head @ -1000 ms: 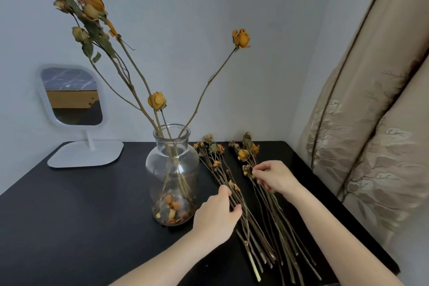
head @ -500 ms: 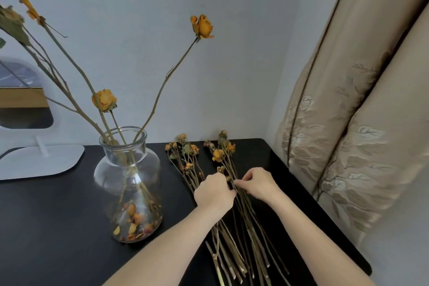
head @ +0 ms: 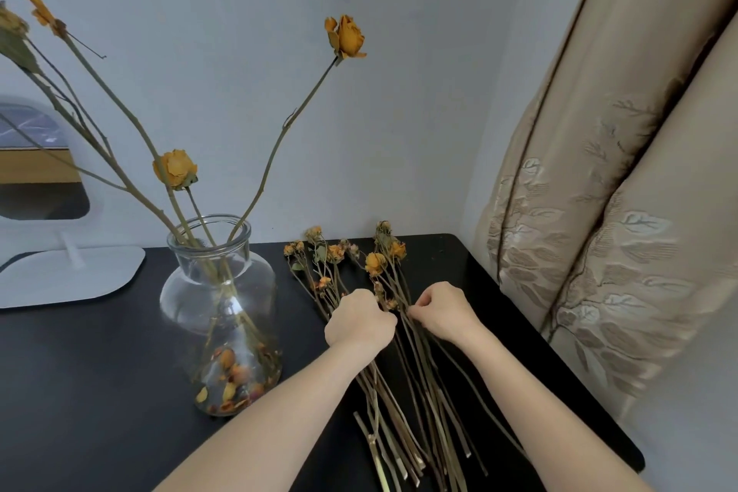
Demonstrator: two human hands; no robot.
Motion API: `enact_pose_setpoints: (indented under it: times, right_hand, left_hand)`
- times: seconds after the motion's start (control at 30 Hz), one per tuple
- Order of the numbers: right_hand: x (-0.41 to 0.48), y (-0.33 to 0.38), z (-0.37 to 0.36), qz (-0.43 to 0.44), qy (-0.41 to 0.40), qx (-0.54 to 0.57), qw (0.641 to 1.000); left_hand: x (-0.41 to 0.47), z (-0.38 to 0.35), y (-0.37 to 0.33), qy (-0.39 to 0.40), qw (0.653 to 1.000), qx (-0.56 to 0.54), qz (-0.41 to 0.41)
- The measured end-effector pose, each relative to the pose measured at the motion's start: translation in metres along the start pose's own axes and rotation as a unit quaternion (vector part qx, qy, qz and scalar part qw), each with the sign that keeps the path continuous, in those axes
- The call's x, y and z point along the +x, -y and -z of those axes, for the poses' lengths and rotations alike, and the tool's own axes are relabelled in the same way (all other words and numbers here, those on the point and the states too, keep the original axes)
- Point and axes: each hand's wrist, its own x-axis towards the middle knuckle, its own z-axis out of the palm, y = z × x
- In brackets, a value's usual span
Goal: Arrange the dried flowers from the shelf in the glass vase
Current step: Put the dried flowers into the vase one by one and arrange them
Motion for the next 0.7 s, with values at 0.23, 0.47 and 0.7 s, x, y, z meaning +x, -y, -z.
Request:
enact_pose_setpoints:
  times: [0.23,0.47,0.7]
  right_hand:
    - [-0.002,0.003,0.006,0.018,-0.032,0.055,0.998]
    - [-0.004,0.017,0.027,0.042,-0.072,0.187,0.979]
    - [-0.017,0.055,0.054,0.057,-0.145,0.316,0.936]
  left_hand:
    - [-0.006,0.014,0.003,-0.014,0.998,-0.060,-0.003]
    - [-0.021,0.035,-0.002,-0.078,0.987,-0.118,-0.075]
    - [-0.049,0.070,-0.004,-0.146,0.938,-0.255,-0.183]
